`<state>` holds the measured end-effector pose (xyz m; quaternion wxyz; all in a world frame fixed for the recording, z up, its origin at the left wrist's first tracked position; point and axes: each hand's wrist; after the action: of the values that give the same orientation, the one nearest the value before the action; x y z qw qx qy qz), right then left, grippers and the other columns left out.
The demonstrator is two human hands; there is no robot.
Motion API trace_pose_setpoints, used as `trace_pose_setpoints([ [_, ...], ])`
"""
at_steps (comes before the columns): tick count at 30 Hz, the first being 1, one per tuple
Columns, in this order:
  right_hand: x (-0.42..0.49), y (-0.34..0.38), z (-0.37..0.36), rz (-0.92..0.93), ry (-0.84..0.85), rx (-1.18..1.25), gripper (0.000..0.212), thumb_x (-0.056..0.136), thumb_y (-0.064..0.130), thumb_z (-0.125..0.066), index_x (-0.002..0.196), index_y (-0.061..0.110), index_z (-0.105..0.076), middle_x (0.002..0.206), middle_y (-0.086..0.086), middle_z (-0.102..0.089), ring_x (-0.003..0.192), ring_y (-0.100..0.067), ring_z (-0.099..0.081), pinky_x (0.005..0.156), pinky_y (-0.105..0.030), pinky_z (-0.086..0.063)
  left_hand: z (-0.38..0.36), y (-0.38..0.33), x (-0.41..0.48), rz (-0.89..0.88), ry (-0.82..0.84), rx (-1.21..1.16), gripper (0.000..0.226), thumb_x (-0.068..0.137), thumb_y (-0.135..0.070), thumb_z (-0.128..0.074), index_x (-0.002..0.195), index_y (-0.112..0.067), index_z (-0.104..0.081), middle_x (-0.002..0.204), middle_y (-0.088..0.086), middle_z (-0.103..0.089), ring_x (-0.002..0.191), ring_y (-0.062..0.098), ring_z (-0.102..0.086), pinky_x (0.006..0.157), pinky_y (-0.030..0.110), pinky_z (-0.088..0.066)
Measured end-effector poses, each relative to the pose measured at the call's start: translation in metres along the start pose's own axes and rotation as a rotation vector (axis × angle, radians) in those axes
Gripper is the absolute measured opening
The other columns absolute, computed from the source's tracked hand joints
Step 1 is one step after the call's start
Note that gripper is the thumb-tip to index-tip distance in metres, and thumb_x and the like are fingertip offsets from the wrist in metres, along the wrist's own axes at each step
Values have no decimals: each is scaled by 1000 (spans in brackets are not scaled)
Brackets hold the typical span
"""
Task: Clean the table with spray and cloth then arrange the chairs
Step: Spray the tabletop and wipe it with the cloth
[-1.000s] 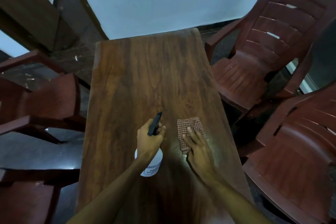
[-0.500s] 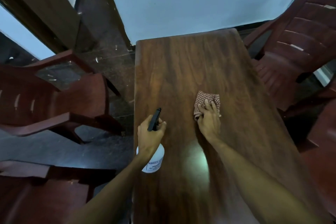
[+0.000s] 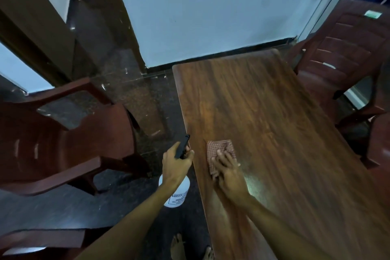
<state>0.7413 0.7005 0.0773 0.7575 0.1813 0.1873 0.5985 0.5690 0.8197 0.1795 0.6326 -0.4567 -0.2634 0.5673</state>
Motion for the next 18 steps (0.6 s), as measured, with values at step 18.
trace_pose_setpoints([
  [18, 256, 71, -18, 139, 1, -117, 61, 79, 14, -69, 138, 17, -56, 159, -8, -33, 145, -37, -28, 115, -55, -29, 32, 33, 189, 27, 71, 64, 13, 85, -11, -76, 79, -11, -65, 71, 3, -66, 71, 20, -65, 72, 37, -52],
])
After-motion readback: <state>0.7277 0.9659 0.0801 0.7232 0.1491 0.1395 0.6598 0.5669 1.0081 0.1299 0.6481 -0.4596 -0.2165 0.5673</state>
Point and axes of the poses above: each hand's wrist, its own x-axis towards the middle knuckle, its own z-axis out of the back of the hand, y = z × x
